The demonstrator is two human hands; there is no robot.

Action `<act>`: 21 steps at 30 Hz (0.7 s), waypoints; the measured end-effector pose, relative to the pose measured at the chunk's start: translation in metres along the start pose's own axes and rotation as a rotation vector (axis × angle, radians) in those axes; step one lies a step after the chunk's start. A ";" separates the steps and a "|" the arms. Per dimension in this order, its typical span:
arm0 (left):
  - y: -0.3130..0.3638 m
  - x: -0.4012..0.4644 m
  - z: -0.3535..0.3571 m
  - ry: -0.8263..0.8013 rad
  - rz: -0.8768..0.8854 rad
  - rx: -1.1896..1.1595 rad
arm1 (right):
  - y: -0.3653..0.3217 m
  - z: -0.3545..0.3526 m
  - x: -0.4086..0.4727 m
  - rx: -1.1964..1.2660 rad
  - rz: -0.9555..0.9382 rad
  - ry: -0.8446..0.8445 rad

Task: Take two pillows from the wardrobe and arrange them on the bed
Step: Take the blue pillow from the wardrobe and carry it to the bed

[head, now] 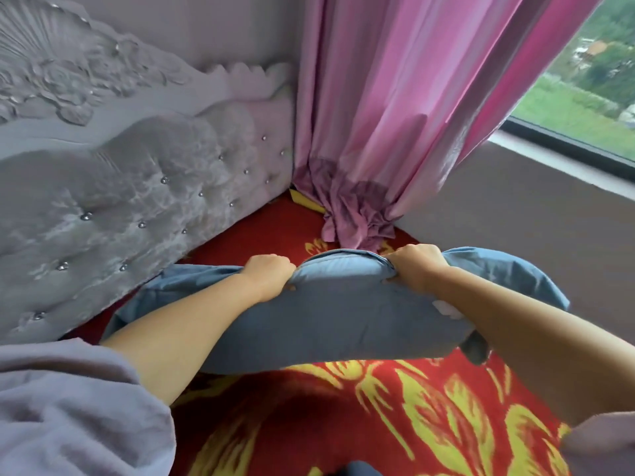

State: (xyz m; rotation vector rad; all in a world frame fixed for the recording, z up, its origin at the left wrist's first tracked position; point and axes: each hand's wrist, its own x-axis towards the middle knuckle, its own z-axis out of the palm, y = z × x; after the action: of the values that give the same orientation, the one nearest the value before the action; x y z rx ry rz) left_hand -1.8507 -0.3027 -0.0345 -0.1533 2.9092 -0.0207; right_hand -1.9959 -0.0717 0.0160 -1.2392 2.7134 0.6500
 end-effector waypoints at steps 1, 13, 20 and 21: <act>0.000 0.011 0.001 -0.019 -0.032 -0.009 | 0.008 0.003 0.015 -0.007 -0.021 0.002; 0.010 0.071 -0.013 -0.047 -0.262 -0.158 | 0.069 -0.006 0.114 -0.025 -0.255 0.114; -0.072 0.079 -0.009 -0.073 -0.302 -0.226 | 0.021 -0.055 0.171 -0.082 -0.246 0.079; -0.084 0.083 -0.014 -0.078 -0.295 -0.219 | 0.018 -0.066 0.182 -0.083 -0.232 0.056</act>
State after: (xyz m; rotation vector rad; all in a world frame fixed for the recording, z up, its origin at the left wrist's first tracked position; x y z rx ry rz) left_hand -1.9262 -0.3948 -0.0375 -0.6047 2.7770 0.2495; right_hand -2.1246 -0.2160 0.0361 -1.5828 2.5525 0.7145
